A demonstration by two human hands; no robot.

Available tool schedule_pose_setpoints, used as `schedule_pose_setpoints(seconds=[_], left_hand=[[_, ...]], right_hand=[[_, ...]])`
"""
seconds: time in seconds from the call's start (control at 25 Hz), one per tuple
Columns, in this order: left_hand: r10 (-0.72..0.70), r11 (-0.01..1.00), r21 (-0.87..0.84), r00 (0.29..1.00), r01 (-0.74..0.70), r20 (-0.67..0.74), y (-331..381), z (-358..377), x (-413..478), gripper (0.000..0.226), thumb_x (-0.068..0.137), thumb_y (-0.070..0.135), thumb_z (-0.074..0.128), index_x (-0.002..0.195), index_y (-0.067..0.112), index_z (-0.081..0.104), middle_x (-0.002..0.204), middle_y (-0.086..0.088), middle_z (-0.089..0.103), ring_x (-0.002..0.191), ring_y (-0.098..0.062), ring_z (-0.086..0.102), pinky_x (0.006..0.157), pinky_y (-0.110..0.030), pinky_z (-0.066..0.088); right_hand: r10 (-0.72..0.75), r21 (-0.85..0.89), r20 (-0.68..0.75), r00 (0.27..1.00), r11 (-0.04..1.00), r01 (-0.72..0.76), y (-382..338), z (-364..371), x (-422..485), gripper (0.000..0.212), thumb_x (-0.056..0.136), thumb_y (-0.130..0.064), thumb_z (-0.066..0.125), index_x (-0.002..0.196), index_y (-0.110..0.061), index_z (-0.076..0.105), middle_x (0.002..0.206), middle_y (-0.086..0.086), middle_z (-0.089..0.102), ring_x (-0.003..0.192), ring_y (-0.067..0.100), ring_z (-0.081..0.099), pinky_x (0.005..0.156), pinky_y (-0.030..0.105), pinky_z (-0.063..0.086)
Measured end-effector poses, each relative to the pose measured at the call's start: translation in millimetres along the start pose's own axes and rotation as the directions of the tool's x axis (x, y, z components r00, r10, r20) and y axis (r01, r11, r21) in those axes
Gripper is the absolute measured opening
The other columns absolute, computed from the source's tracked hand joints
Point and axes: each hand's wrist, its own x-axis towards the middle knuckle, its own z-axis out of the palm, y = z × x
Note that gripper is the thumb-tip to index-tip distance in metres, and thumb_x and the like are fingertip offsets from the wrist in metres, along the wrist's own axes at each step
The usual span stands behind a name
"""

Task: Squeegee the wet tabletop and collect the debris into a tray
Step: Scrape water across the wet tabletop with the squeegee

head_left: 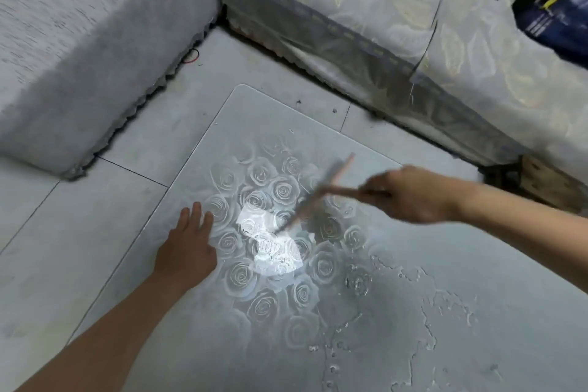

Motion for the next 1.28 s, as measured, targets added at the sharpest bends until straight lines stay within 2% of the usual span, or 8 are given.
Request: schedule_pose_setpoints(seconds=[0.16, 0.36, 0.6, 0.72, 0.8, 0.92, 1.08, 1.28], left_hand=[[-0.008, 0.999, -0.032, 0.999, 0.007, -0.042, -2.0, 9.5, 3.0, 0.065, 0.094, 0.024, 0.037, 0.153, 0.02, 0.01, 0.161, -0.003, -0.01, 0.148, -0.02, -0.006, 0.115, -0.038, 0.022], [0.018, 0.998, -0.056, 0.996, -0.023, -0.089, -5.7, 19.4, 5.0, 0.067, 0.087, 0.026, 0.028, 0.152, 0.014, 0.018, 0.161, -0.009, -0.004, 0.148, -0.026, -0.003, 0.116, -0.045, 0.019], [0.019, 0.999, -0.039, 0.998, -0.021, -0.055, -6.8, 18.2, 5.3, 0.066, 0.093, 0.024, 0.037, 0.153, 0.016, 0.011, 0.16, -0.009, -0.012, 0.148, -0.026, -0.008, 0.117, -0.044, 0.016], [0.02, 1.0, -0.022, 0.998, -0.022, -0.053, -7.2, 17.8, 7.4, 0.066, 0.093, 0.025, 0.037, 0.153, 0.017, 0.011, 0.16, -0.009, -0.012, 0.148, -0.025, -0.008, 0.117, -0.043, 0.016], [0.015, 0.999, -0.035, 0.998, -0.017, -0.067, -7.9, 18.4, 8.7, 0.064, 0.094, 0.025, 0.036, 0.153, 0.017, 0.012, 0.16, -0.008, -0.011, 0.148, -0.025, -0.008, 0.117, -0.043, 0.017], [0.016, 0.999, -0.041, 0.996, -0.019, -0.083, -6.9, 19.3, 9.3, 0.062, 0.094, 0.023, 0.035, 0.153, 0.017, 0.015, 0.16, -0.007, -0.009, 0.148, -0.024, -0.006, 0.117, -0.044, 0.017], [0.001, 1.0, -0.022, 0.997, -0.003, -0.076, -6.8, 19.2, 11.6, 0.061, 0.095, 0.025, 0.035, 0.152, 0.016, 0.015, 0.161, -0.007, -0.007, 0.148, -0.024, -0.005, 0.116, -0.045, 0.017], [-0.002, 1.0, -0.028, 0.998, 0.001, -0.065, -2.4, 13.6, 9.3, 0.06, 0.096, 0.021, 0.038, 0.152, 0.012, 0.018, 0.161, -0.01, -0.004, 0.148, -0.026, -0.002, 0.115, -0.048, 0.017]], right_hand=[[-0.078, 0.107, -0.199, 0.977, 0.989, 0.101, -66.1, -71.8, 88.5, 0.07, 0.082, -0.067, 0.043, 0.109, -0.007, 0.067, 0.068, 0.014, 0.063, 0.04, 0.02, 0.047, 0.031, 0.014, 0.034], [0.001, 0.239, -0.067, 0.998, 0.971, 0.015, -71.8, -75.3, 119.3, 0.063, 0.084, -0.055, 0.058, 0.107, 0.003, 0.064, 0.06, 0.011, 0.047, 0.039, 0.018, 0.036, 0.036, 0.018, 0.031], [0.098, 0.058, 0.259, 0.961, 0.992, -0.116, -50.3, -54.8, 54.7, 0.06, 0.083, -0.059, 0.056, 0.097, -0.001, 0.062, 0.061, 0.009, 0.046, 0.038, 0.015, 0.033, 0.037, 0.015, 0.029], [0.057, 0.117, 0.093, 0.994, 0.991, -0.067, -63.9, -83.3, 74.9, 0.073, 0.068, -0.072, 0.058, 0.096, -0.005, 0.064, 0.06, 0.008, 0.047, 0.041, 0.017, 0.034, 0.037, 0.017, 0.03], [0.048, 0.179, 0.008, 0.999, 0.983, -0.048, -72.5, -90.7, 95.1, 0.049, 0.086, -0.052, 0.058, 0.093, -0.003, 0.061, 0.062, 0.01, 0.045, 0.042, 0.018, 0.034, 0.037, 0.018, 0.029], [0.019, 0.241, 0.005, 1.0, 0.97, -0.019, -60.1, -62.6, 88.4, 0.05, 0.085, -0.056, 0.047, 0.105, -0.014, 0.065, 0.066, 0.011, 0.048, 0.048, 0.019, 0.038, 0.039, 0.02, 0.031], [0.034, 0.343, 0.095, 0.995, 0.937, -0.065, -25.8, 2.8, 16.8, 0.026, 0.095, -0.047, 0.038, 0.102, -0.066, 0.055, 0.063, 0.002, 0.05, 0.04, 0.014, 0.04, 0.037, 0.02, 0.033], [0.071, 0.325, 0.175, 0.982, 0.937, -0.126, -17.0, 14.1, -28.6, 0.041, 0.078, -0.066, 0.042, 0.106, -0.046, 0.065, 0.062, 0.002, 0.048, 0.037, 0.013, 0.039, 0.035, 0.016, 0.03]])
